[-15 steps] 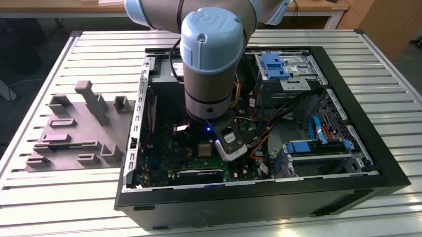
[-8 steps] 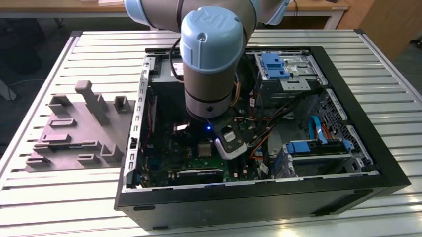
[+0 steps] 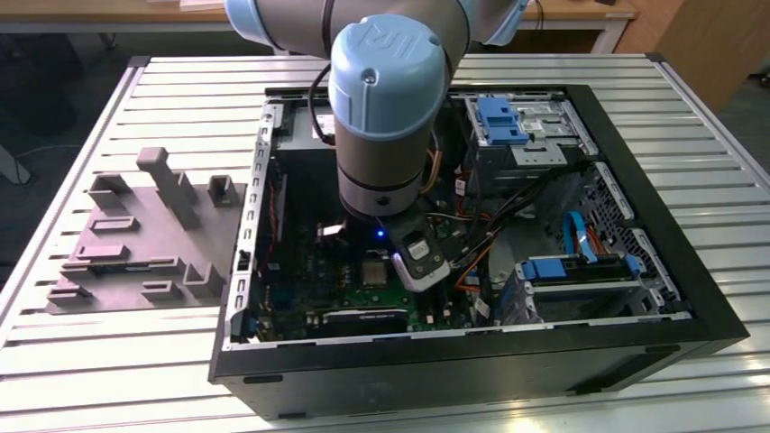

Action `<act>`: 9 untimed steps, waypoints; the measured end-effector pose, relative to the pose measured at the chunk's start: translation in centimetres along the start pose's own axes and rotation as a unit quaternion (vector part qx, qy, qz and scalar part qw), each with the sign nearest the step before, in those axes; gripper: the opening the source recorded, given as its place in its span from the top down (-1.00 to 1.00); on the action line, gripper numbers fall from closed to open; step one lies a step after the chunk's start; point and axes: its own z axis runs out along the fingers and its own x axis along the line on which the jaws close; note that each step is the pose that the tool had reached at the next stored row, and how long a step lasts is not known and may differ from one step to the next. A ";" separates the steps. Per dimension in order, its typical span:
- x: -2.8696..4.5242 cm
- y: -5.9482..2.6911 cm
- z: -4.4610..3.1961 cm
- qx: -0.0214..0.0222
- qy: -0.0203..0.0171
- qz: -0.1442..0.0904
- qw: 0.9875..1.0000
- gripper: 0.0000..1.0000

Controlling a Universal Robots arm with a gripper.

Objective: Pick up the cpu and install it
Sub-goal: 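Place the cpu into insertion slot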

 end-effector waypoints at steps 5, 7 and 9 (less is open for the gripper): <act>0.01 -0.02 -0.04 0.001 0.000 0.000 1.000 0.00; 0.01 -0.02 -0.04 0.002 0.000 0.000 1.000 0.00; 0.01 -0.01 -0.04 0.003 0.000 0.000 1.000 0.00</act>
